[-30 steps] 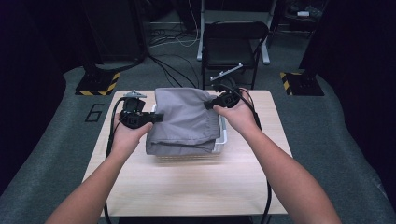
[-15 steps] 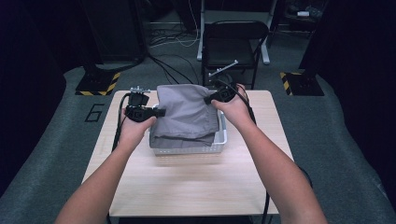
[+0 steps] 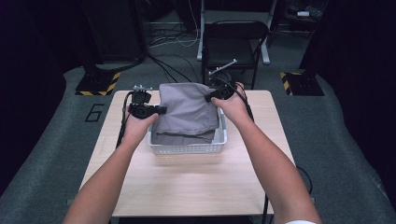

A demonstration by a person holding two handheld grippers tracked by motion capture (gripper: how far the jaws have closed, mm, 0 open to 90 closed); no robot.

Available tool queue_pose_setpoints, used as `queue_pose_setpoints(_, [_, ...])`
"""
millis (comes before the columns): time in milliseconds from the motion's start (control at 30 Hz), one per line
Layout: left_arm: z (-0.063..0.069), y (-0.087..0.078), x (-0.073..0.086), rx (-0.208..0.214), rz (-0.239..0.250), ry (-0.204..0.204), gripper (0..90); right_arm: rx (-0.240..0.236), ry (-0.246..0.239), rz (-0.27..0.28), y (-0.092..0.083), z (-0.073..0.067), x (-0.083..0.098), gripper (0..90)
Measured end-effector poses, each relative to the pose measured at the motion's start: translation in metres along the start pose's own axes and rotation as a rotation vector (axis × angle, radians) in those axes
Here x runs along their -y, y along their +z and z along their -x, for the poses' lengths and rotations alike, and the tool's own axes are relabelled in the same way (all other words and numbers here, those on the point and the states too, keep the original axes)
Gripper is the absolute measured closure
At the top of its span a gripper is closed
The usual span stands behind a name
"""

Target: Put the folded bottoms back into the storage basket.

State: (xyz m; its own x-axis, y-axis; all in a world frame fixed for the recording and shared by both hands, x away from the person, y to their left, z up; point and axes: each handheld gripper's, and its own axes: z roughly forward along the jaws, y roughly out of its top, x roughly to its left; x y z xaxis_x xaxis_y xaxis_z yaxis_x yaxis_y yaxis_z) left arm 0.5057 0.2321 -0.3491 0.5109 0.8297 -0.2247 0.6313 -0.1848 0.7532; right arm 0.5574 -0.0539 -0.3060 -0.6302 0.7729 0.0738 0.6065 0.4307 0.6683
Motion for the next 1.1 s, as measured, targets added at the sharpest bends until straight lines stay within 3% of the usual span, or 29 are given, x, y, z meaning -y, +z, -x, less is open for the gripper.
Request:
queue_pose_setpoints(167, [-0.003, 0.007, 0.0, -0.007, 0.004, -0.024, 79.1, 0.021, -0.005, 0.001, 0.002, 0.001, -0.004, 76.0])
queue_pose_setpoints(533, [-0.005, 0.018, 0.001, -0.012, -0.001, -0.006, 79.1, 0.043, -0.016, -0.008, 0.007, 0.004, -0.004, 76.0])
queue_pose_setpoints(700, [-0.006, 0.023, 0.003, -0.018, 0.0, -0.021, 79.1, 0.049, -0.009, -0.009, 0.011, 0.006, 0.0, 75.9])
queue_pose_setpoints(1100, [-0.01, 0.036, 0.013, -0.034, -0.023, -0.015, 79.1, 0.061, 0.007, -0.029, 0.022, 0.009, 0.009, 75.8])
